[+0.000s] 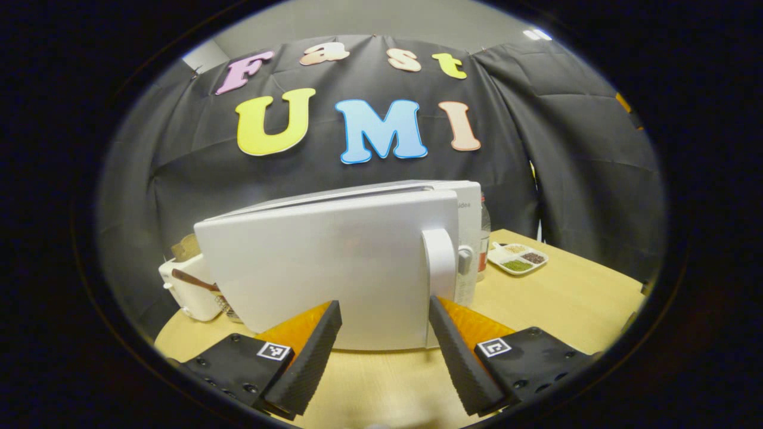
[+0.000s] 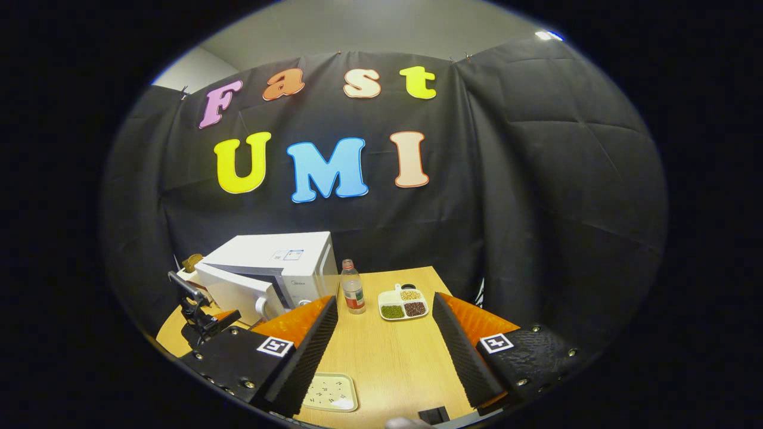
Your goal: Open the microwave oven with the left hand, put the food in, and close the microwave oven.
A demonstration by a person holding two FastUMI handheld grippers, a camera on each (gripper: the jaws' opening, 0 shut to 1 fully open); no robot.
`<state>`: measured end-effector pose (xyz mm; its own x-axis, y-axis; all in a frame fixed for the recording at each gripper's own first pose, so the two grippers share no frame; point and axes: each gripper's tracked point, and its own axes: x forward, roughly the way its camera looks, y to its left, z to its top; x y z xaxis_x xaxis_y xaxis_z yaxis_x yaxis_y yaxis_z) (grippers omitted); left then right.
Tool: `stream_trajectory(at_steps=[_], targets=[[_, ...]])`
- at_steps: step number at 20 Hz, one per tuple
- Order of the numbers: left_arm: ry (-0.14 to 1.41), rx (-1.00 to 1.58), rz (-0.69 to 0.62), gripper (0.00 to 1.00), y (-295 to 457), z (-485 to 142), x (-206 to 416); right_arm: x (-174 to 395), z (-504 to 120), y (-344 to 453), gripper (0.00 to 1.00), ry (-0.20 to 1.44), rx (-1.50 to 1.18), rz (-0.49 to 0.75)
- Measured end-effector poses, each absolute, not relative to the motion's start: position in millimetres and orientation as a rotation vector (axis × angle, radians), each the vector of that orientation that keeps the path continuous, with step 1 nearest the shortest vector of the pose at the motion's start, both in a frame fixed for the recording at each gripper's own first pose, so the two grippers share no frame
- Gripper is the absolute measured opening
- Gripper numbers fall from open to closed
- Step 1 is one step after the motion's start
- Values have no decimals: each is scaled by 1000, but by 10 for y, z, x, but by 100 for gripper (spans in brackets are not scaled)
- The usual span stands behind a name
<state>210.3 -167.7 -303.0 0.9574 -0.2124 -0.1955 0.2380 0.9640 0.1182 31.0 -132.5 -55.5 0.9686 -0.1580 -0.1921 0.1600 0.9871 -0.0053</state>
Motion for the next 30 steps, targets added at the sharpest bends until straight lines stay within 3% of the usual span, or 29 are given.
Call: stream_trajectory(at_steps=[1, 3, 9, 11, 13, 14, 15, 16, 19, 20, 21, 25, 27, 28, 30], targets=[[181, 140, -228, 100, -1699, -3029, 2160, 325, -567, -1373, 93, 202, 7, -167], [177, 136, -223, 98, -1757, -3019, 2268, 347, -550, -1438, 98, 203, 26, -170], [166, 110, -190, 100, -1854, -2949, 2496, 370, -525, -1514, 98, 211, 36, -164], [168, 124, -178, 95, -1851, -2964, 2502, 381, -515, -1513, 98, 212, 36, -160], [160, 132, -167, 95, -1847, -2956, 2498, 385, -541, -1538, 93, 216, 35, -163], [153, 119, -161, 94, -1852, -2933, 2500, 364, -535, -1531, 98, 221, 38, -161], [151, 114, -152, 98, -1865, -2940, 2530, 354, -536, -1525, 93, 224, 43, -158], [135, 129, -118, 97, -1836, -2922, 2588, 339, -540, -1518, 98, 229, 42, -157], [180, 136, -122, 100, -1915, -2949, 2544, 277, -506, -1445, 98, 229, 41, -140], [191, 150, -128, 95, -1927, -2962, 2488, 248, -489, -1430, 98, 224, 41, -135], [198, 153, -133, 100, -1940, -2955, 2410, 228, -469, -1410, 98, 221, 39, -130], [182, 126, -159, 100, -1900, -2535, 1940, 132, -327, -1312, 98, 185, 26, -110], [145, 116, -166, 100, -1793, -2101, 1662, 87, -185, -1236, 98, 153, 39, -94], [116, 96, -169, 94, -1725, -1836, 1528, 61, -114, -1199, 98, 131, 39, -89], [95, 47, -174, 98, -1575, -1386, 1253, 21, 33, -1138, 98, 91, 43, -83]])
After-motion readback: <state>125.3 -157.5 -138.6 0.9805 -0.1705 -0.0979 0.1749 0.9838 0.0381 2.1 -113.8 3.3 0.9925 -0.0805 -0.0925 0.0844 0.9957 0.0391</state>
